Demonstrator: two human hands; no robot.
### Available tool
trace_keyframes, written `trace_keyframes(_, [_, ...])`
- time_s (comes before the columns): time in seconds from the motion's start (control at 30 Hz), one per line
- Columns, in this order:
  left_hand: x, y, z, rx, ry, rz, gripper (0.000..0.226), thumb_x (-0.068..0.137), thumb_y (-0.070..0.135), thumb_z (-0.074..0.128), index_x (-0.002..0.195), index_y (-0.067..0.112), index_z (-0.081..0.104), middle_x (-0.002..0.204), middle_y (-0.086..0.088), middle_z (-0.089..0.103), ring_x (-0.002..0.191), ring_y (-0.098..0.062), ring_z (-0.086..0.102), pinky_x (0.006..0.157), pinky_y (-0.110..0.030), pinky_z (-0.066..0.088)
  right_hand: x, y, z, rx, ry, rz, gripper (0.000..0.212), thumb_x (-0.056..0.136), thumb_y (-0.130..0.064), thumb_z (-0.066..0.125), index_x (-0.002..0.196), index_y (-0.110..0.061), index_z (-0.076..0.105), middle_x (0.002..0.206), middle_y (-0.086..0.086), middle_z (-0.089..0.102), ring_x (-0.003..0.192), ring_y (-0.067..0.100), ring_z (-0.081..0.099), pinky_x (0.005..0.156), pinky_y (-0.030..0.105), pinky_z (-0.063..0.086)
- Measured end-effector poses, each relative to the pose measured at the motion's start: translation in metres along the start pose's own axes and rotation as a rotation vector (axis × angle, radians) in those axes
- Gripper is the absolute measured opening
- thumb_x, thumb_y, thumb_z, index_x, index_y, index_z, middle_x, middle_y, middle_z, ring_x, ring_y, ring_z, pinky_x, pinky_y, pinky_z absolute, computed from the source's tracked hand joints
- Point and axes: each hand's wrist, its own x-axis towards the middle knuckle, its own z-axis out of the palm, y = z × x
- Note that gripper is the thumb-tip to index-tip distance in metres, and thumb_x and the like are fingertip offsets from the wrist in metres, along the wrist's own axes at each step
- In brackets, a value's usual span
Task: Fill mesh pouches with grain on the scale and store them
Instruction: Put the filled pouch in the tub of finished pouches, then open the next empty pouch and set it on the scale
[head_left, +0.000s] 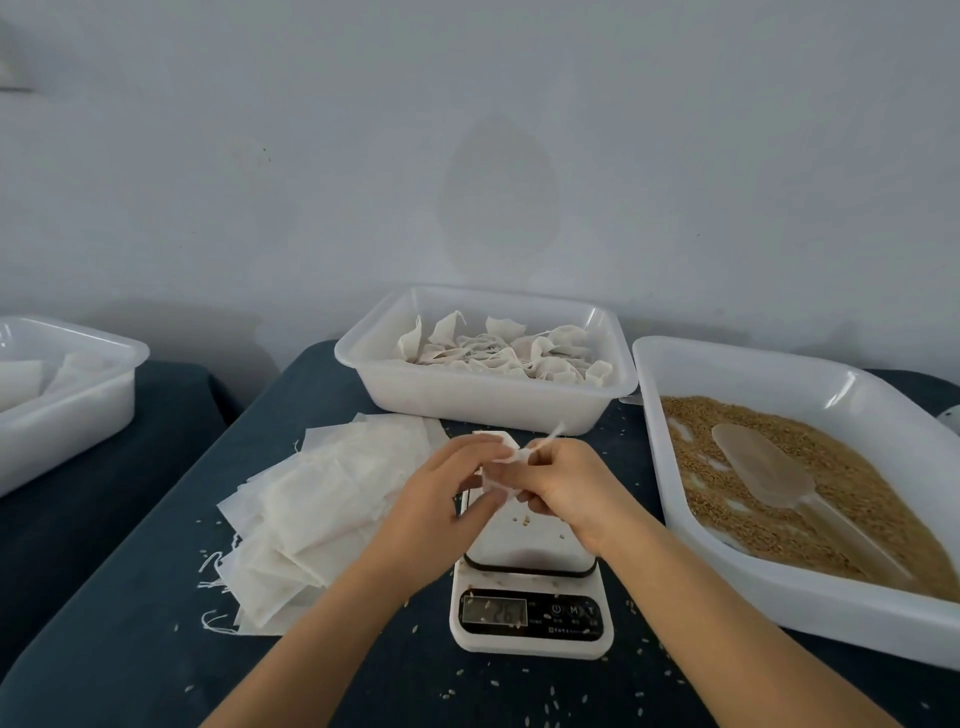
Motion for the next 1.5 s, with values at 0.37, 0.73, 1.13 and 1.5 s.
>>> trace_keyframes(0.37, [0.016,-0.002,-0.011,0.148,-0.174,0.034,0.032,0.088,0.014,0.063,0.115,0.03,0.058,0.098,0.023,0.052,0.085,0.004,0.058,0.074,-0.007,0.044,-0.002,-0.02,-0.023,-0.124,-0.086,-0.005,0.011,0.086,-0.024,0.07,0.085,-0.014,0.073,0.063,-0.007,0.063,0.054,-0.004,0.057,0.055,0.011,0.047])
trace_keyframes(0.73, [0.037,0.003,-0.009,0.784,-0.383,0.155,0.042,0.086,0.052,0.053,0.122,0.03,0.047,0.107,0.005,0.044,0.092,-0.01,0.042,0.068,-0.022,0.036,0.0,-0.028,-0.032,-0.561,-0.109,-0.061,0.014,0.085,-0.031,0.067,0.073,-0.023,0.064,0.075,-0.006,0.067,0.072,0.003,0.064,0.069,0.021,0.053])
trace_keyframes(1.13, [0.038,0.013,-0.004,0.281,-0.156,0.053,0.009,0.084,0.02,0.069,0.085,0.013,0.066,0.086,0.005,0.061,0.072,-0.008,0.052,0.067,-0.019,0.043,0.006,-0.029,-0.048,-0.582,-0.108,0.057,0.01,0.09,-0.025,0.059,0.083,-0.019,0.062,0.078,-0.006,0.069,0.065,0.002,0.065,0.056,0.014,0.048])
trace_keyframes(1.5, [0.059,0.028,0.03,0.193,-0.146,0.042,0.005,0.085,0.016,0.067,0.084,0.012,0.069,0.08,0.003,0.067,0.073,-0.013,0.061,0.071,-0.025,0.047,-0.015,-0.024,-0.178,-0.922,0.273,0.177,0.015,0.09,-0.025,0.057,0.089,-0.017,0.07,0.093,0.004,0.07,0.082,0.019,0.065,0.074,0.036,0.054])
